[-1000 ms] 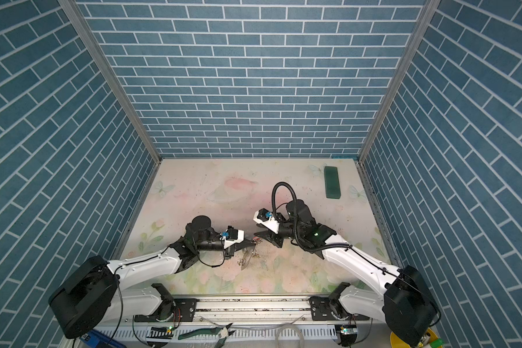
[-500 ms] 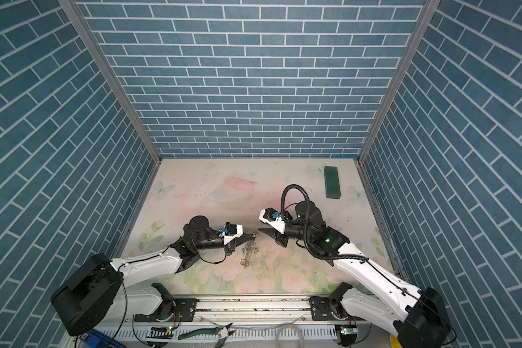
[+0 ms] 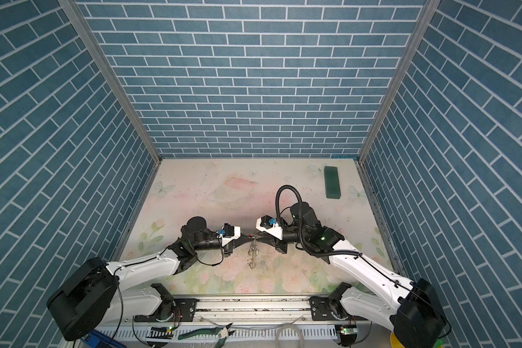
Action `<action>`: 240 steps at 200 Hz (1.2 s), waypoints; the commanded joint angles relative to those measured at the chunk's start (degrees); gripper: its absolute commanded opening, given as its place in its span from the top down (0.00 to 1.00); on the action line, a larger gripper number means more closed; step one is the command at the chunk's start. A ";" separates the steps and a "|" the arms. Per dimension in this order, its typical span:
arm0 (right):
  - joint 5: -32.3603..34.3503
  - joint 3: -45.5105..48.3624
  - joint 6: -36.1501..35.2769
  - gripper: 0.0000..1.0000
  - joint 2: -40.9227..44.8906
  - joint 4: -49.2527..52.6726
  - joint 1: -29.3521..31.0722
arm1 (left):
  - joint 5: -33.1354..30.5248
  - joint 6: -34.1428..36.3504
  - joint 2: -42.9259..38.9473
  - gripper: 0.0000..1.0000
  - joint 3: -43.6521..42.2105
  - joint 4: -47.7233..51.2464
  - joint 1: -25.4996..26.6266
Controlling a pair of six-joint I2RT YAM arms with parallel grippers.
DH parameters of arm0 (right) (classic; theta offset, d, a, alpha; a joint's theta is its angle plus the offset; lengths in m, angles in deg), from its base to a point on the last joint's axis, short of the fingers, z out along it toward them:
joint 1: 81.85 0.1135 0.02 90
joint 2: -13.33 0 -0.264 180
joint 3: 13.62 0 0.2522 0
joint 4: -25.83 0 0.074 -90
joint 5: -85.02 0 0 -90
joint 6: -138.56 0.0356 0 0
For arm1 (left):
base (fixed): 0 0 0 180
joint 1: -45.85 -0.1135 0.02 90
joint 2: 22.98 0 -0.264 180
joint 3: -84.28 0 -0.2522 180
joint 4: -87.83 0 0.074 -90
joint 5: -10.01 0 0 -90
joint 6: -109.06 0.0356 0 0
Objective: Put the keys on the keyring
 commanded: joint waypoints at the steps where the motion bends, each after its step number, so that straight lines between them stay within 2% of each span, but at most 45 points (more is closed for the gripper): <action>1: -1.69 -0.66 -2.83 0.80 -0.34 1.55 0.62 | 1.71 0.22 -0.89 1.00 -0.09 -0.63 -0.36; 111: -1.85 -1.17 -2.86 0.90 -2.93 0.63 1.91 | 3.54 -0.44 0.34 1.00 0.83 -0.63 -0.35; 156: -0.26 -1.46 -2.81 1.00 -3.07 0.82 2.32 | 3.96 -1.38 1.01 1.00 0.75 -1.76 -0.35; 182: 3.20 -1.43 -2.11 1.00 -1.47 1.55 2.38 | 1.95 -0.05 -0.41 0.95 0.68 0.87 -0.40; 207: 7.64 -1.94 -1.25 1.00 0.53 2.89 2.36 | -0.88 1.85 -2.85 0.83 -0.07 3.79 -0.44; 221: 8.85 -2.21 -1.71 1.00 1.73 4.45 2.28 | -1.97 3.63 -5.11 0.80 -0.46 6.51 -0.60; 240: 8.72 -4.66 -3.78 1.00 2.25 10.68 2.24 | 0.79 5.38 -8.96 0.79 -1.47 9.29 -1.55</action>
